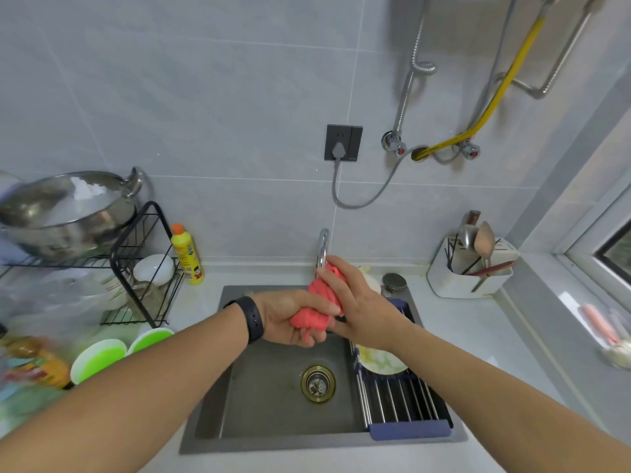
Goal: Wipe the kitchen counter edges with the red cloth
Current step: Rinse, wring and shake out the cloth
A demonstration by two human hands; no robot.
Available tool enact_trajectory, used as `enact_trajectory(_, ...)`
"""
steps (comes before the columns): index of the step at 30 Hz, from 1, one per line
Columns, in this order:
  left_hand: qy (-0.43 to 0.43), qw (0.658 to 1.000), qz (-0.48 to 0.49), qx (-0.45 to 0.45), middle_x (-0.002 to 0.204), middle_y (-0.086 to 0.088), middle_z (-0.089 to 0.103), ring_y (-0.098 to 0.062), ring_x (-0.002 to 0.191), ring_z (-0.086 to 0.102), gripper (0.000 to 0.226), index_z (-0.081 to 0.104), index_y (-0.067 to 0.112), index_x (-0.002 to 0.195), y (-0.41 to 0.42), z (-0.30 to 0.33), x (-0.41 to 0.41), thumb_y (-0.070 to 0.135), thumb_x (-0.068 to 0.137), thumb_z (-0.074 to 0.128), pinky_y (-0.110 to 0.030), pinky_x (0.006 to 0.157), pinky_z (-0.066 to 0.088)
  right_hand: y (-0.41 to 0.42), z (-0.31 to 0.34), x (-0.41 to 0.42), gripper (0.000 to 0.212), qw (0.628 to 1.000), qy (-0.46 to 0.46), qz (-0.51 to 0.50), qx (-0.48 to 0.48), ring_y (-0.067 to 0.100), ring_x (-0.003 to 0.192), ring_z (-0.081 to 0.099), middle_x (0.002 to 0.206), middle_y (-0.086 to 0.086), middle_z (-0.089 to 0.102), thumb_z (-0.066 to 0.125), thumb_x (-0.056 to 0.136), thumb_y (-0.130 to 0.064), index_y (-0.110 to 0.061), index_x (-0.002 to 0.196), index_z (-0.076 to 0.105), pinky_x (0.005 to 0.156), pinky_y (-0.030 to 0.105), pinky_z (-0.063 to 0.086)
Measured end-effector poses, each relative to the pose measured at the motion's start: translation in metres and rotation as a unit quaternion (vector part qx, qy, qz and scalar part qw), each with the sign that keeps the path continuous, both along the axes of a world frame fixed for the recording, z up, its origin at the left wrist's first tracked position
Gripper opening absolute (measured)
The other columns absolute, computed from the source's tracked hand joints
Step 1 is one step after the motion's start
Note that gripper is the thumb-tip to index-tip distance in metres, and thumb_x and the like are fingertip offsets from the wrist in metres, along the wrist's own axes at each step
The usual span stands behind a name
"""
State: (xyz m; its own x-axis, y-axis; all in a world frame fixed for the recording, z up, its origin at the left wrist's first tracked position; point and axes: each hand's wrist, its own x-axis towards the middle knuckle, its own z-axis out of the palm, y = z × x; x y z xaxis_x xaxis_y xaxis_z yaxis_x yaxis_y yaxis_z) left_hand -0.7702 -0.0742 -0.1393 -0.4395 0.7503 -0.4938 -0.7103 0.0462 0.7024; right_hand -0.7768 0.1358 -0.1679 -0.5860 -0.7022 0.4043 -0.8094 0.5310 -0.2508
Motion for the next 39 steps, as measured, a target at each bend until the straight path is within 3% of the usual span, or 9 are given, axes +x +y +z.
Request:
enact_trajectory(4,0.048,0.996,-0.038,-0.068,0.082,-0.003,0.059,-0.01,0.063,0.06,0.024,0.059,0.013,0.097,0.009,0.006,0.002,0.02,0.085,0.079,-0.017,0.053,0.042,-0.008,0.019,-0.017,0.054,0.989,0.129,0.05,0.045,0.029,0.122,0.059,0.145,0.013,0.05,0.06,0.099,-0.029,-0.015,0.149,0.046,0.084,0.034,0.058)
enact_trajectory(10,0.218,0.926,0.075,-0.3,0.076,-0.005,0.058,-0.016,0.064,0.054,0.013,0.06,0.015,0.091,0.032,-0.012,-0.001,0.013,0.089,0.072,-0.024,0.048,0.041,-0.03,0.045,-0.026,0.033,0.93,-0.047,-0.076,0.358,0.037,0.097,0.067,0.114,0.009,0.062,0.06,0.094,-0.022,-0.014,0.126,0.055,0.076,0.043,0.053)
enact_trajectory(13,0.404,0.798,0.014,-0.446,0.07,-0.005,0.059,-0.021,0.061,0.054,0.007,0.061,0.013,0.082,0.039,-0.018,-0.002,0.01,0.087,0.065,-0.024,0.054,0.041,-0.045,0.044,-0.024,0.022,0.908,-0.102,-0.109,0.392,0.034,0.087,0.064,0.1,0.013,0.064,0.058,0.094,-0.02,-0.009,0.113,0.06,0.069,0.035,0.044)
enact_trajectory(18,0.617,0.553,-0.027,-0.56,0.107,-0.012,0.071,-0.034,0.09,0.069,0.039,0.04,0.013,0.134,0.024,-0.032,-0.003,0.022,0.099,0.054,-0.038,0.069,0.052,-0.051,0.03,-0.037,0.018,0.852,-0.411,-0.167,0.277,0.021,0.055,0.042,0.061,0.005,0.049,0.069,0.077,-0.016,-0.015,0.065,0.055,0.049,0.026,0.032)
enact_trajectory(23,0.727,0.428,-0.07,-0.532,0.104,-0.009,0.069,-0.034,0.089,0.069,0.029,0.045,0.017,0.124,0.01,-0.046,-0.009,0.026,0.099,0.056,-0.04,0.066,0.052,-0.045,0.006,-0.032,0.021,0.777,-0.602,-0.164,0.085,0.01,0.048,0.03,0.064,0.0,0.046,0.067,0.082,-0.003,-0.016,0.069,0.057,0.044,0.022,0.022)
enact_trajectory(25,0.705,0.451,-0.062,-0.544,0.105,-0.01,0.068,-0.034,0.091,0.068,0.025,0.048,0.018,0.122,0.004,-0.055,-0.01,0.025,0.099,0.056,-0.038,0.065,0.046,-0.048,-0.004,-0.029,0.014,0.799,-0.575,-0.171,0.047,0.01,0.05,0.038,0.07,0.002,0.05,0.071,0.083,-0.003,-0.014,0.085,0.062,0.046,0.023,0.032)
enact_trajectory(29,0.572,0.628,0.068,-0.523,0.094,-0.004,0.068,-0.023,0.08,0.065,0.02,0.061,0.018,0.118,-0.007,-0.061,-0.012,0.023,0.099,0.059,-0.028,0.062,0.046,-0.046,-0.027,-0.023,0.053,0.851,-0.483,-0.206,-0.025,0.017,0.067,0.061,0.099,0.004,0.066,0.071,0.092,-0.014,-0.017,0.141,0.05,0.069,0.036,0.064)
enact_trajectory(34,0.24,0.878,0.21,-0.356,0.066,0.0,0.061,-0.012,0.049,0.049,0.015,0.067,0.01,0.099,-0.024,-0.065,-0.024,0.017,0.086,0.071,-0.023,0.045,0.036,-0.041,-0.063,-0.004,0.093,0.938,-0.308,-0.157,-0.007,0.009,0.098,0.066,0.151,0.001,0.045,0.071,0.094,-0.028,-0.035,0.164,0.009,0.095,0.033,0.055)
enact_trajectory(39,0.015,0.978,0.115,-0.172,0.068,0.001,0.053,-0.005,0.044,0.04,0.013,0.056,0.011,0.089,-0.037,-0.06,-0.02,0.018,0.097,0.062,-0.014,0.038,0.029,-0.055,-0.074,-0.012,0.104,0.985,-0.16,-0.059,0.003,0.027,0.155,0.022,0.17,-0.002,0.003,0.076,0.092,-0.021,-0.021,0.165,0.002,0.122,0.04,0.035)
